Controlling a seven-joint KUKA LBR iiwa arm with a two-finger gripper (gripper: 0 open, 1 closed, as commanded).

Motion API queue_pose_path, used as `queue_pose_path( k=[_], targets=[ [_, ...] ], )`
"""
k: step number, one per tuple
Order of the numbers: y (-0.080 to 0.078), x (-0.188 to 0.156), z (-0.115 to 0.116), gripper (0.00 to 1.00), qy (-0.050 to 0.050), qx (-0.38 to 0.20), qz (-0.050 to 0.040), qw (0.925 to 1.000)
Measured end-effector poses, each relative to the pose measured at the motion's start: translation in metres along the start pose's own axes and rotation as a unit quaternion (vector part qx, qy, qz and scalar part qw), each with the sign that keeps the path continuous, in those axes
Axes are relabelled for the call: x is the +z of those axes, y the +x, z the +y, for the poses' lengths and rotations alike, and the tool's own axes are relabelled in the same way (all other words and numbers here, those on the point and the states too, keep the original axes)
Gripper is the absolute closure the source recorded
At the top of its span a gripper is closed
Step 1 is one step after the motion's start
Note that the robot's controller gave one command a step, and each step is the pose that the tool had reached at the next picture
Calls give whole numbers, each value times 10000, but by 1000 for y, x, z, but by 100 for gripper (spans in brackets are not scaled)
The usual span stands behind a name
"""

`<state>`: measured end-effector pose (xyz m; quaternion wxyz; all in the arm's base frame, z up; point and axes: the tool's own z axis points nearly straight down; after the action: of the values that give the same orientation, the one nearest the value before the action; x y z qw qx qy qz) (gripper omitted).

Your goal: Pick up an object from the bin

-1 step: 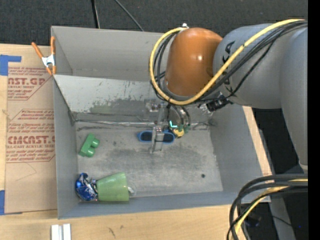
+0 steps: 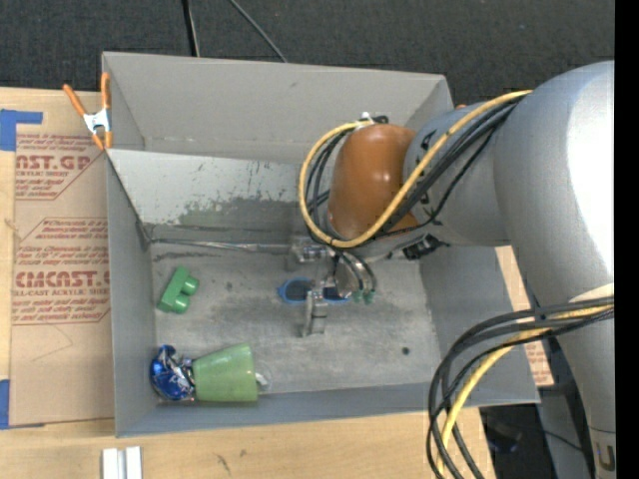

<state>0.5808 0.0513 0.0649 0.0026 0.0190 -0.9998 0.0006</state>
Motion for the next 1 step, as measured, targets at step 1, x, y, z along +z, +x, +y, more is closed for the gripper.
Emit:
queue_pose_path(
  k=[1],
  targets=[
    [-2,-5,1,100,-10,-2,-34,10000]
  ],
)
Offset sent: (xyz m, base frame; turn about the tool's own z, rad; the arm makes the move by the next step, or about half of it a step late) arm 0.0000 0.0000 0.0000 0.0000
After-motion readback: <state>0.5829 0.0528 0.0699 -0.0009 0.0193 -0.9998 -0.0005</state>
